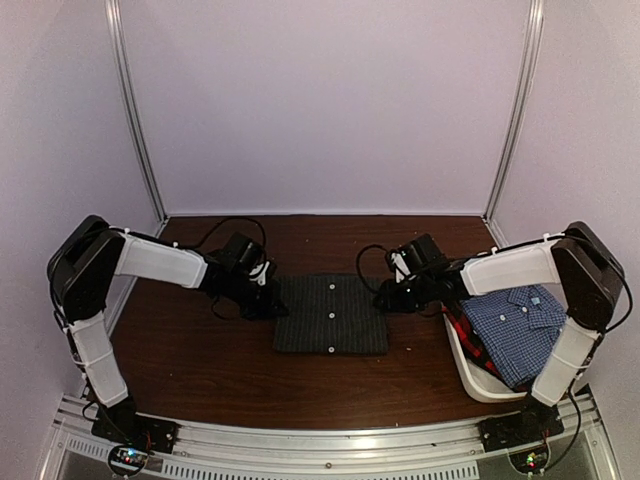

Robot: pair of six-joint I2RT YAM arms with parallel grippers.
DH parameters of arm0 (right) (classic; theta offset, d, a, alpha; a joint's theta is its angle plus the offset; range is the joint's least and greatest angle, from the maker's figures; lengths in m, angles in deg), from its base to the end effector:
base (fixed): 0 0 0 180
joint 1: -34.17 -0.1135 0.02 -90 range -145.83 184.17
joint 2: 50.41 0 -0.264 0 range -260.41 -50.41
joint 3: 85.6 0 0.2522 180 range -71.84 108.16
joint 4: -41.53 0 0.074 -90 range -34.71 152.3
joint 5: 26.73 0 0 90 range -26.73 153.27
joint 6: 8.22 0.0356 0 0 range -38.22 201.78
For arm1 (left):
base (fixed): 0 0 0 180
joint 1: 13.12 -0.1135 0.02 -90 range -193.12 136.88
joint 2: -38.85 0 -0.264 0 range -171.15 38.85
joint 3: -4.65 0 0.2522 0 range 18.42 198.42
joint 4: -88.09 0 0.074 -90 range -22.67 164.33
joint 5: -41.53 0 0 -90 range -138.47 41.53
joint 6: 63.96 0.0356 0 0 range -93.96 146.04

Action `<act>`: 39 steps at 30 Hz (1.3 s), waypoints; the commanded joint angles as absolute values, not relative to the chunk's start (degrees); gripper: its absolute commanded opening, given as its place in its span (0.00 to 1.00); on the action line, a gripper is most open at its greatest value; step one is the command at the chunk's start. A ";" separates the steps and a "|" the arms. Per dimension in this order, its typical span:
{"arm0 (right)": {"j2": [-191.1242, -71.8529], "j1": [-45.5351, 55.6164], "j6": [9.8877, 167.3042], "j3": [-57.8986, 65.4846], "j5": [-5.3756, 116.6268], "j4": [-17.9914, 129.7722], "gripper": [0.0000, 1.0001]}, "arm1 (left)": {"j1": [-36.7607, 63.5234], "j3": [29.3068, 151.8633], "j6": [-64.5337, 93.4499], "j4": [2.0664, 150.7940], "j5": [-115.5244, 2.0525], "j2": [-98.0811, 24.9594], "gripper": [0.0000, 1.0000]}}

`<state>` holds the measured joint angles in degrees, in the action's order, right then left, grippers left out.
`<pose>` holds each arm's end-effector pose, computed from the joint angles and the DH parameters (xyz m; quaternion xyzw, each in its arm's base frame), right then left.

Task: Fold and stack the long sleeve shirts
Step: Pick up the square-folded shirt from the center of the board.

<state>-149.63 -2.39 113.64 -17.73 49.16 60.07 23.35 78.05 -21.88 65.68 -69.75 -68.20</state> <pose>0.2740 0.2140 0.1599 -0.0803 0.9297 0.2868 0.2166 0.2876 -0.2286 0.1372 -0.0401 0.9407 -0.3235 0.0939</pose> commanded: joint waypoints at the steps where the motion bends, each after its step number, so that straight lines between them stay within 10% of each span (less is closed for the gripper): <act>1: -147.09 -3.08 113.09 -16.64 49.74 62.48 0.34 | 22.68 77.27 -19.08 60.49 -69.73 -61.59 0.00; 15: -155.74 -10.79 113.64 -3.15 49.43 64.93 0.36 | 8.11 79.11 -0.80 36.22 -69.87 -43.63 0.00; 39: -188.20 -17.30 128.75 28.95 44.40 52.64 0.19 | 6.22 107.67 8.22 23.97 -69.20 -55.41 0.00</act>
